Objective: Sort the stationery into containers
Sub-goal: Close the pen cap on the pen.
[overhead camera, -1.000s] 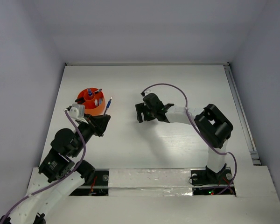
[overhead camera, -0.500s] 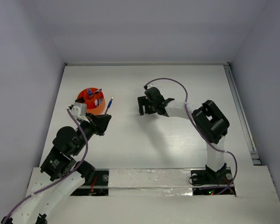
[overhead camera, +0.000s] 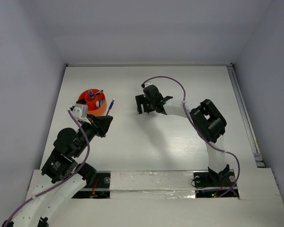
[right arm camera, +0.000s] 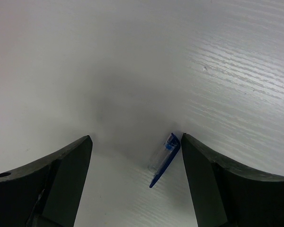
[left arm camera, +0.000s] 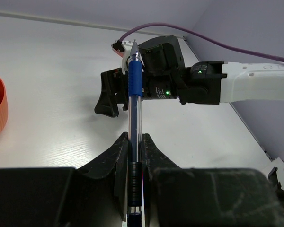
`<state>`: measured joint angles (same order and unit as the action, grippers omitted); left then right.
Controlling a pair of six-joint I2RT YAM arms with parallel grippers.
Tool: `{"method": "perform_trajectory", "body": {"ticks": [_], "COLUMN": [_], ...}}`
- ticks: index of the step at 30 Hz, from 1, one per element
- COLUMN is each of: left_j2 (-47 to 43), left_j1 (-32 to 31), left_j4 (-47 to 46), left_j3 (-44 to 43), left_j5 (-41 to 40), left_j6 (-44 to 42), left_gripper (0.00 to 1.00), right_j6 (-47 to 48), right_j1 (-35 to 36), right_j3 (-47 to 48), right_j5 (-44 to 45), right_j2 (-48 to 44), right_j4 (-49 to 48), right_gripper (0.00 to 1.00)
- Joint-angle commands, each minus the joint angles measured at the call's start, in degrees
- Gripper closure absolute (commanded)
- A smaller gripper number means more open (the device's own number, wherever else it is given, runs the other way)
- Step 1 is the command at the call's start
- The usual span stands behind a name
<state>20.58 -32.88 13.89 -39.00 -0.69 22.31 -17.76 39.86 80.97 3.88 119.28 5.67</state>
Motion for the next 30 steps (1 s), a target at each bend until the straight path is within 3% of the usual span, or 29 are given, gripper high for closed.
{"method": "perform_trajectory", "body": {"ticks": [1, 3, 9, 10, 11, 30], "left_j2": [0.60, 0.60, 0.34, 0.25, 0.25, -0.27], "left_j1": [0.45, 0.45, 0.98, 0.98, 0.98, 2.03], "left_j4": [-3.43, -3.61, -3.78, -3.87, -3.78, -4.31], "left_j3": [0.24, 0.24, 0.42, 0.51, 0.51, 0.68], "left_j5": [2.09, 2.36, 2.80, 2.88, 2.89, 4.20], "left_j6": [-0.86, -0.86, -0.77, -0.77, -0.68, -0.51], "left_gripper": [1.00, 1.00, 1.00, 1.00, 1.00, 1.00], "right_j6": [0.18, -0.52, -2.63, -2.89, -3.07, -1.31], "right_j1": [-0.57, -0.57, -0.57, -0.57, -0.57, -0.57], "right_j3": [0.77, 0.68, 1.56, 1.65, 2.17, 10.26], "right_j5": [2.97, 4.20, 4.56, 4.64, 4.56, 9.92], "right_j2": [-2.03, -2.65, -1.51, -1.25, -0.73, 7.27], "right_j4": [4.96, 7.23, 10.76, 10.85, 11.11, 18.41], "right_gripper": [0.18, 0.18, 0.38, 0.44, 0.58, 0.65]}}
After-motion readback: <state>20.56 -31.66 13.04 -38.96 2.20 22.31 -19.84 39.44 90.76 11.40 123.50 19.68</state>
